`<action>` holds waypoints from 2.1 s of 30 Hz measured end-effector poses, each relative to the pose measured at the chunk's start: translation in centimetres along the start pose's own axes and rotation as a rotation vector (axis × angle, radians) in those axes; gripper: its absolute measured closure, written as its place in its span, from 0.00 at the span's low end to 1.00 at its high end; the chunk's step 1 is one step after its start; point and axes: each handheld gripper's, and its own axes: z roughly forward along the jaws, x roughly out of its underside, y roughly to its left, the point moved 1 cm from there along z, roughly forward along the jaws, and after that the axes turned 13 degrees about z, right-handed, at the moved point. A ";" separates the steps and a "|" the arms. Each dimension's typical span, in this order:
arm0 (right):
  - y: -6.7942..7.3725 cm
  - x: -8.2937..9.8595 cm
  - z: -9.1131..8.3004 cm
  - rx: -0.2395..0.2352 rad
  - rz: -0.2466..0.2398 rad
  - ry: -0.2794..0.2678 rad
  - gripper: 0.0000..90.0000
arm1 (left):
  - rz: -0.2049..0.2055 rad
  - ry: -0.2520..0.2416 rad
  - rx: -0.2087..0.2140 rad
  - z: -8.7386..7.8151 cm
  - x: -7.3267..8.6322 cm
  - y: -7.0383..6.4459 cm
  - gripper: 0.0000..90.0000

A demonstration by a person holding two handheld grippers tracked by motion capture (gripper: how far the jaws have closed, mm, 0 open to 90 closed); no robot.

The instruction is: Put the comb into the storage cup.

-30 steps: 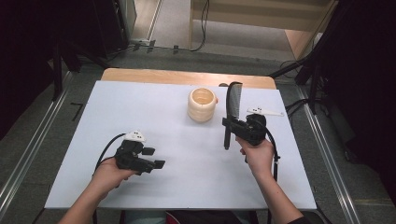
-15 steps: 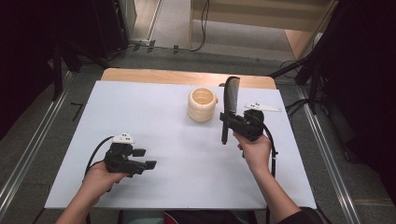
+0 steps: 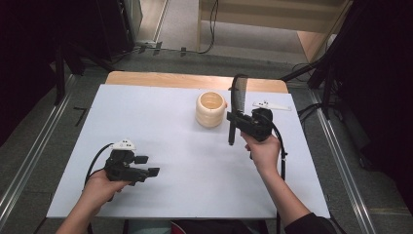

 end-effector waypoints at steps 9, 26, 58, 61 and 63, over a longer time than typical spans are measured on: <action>0.1 -0.8 0.3 0.004 -0.001 -0.022 0.78 | -0.003 -0.002 0.004 0.1 0.0 0.1 0.32; -0.1 -3.0 1.6 0.003 0.030 -0.026 0.77 | -0.017 0.009 0.002 0.3 0.1 0.6 0.32; 2.1 -6.5 4.7 0.042 -0.048 -0.081 0.77 | -0.019 0.009 0.002 0.4 0.1 0.9 0.32; 2.3 -6.8 5.1 0.044 -0.051 -0.089 0.77 | -0.018 0.008 0.003 0.4 0.1 0.8 0.32; 2.4 -7.0 5.4 0.047 -0.054 -0.095 0.77 | -0.018 0.009 0.003 0.4 0.1 0.8 0.32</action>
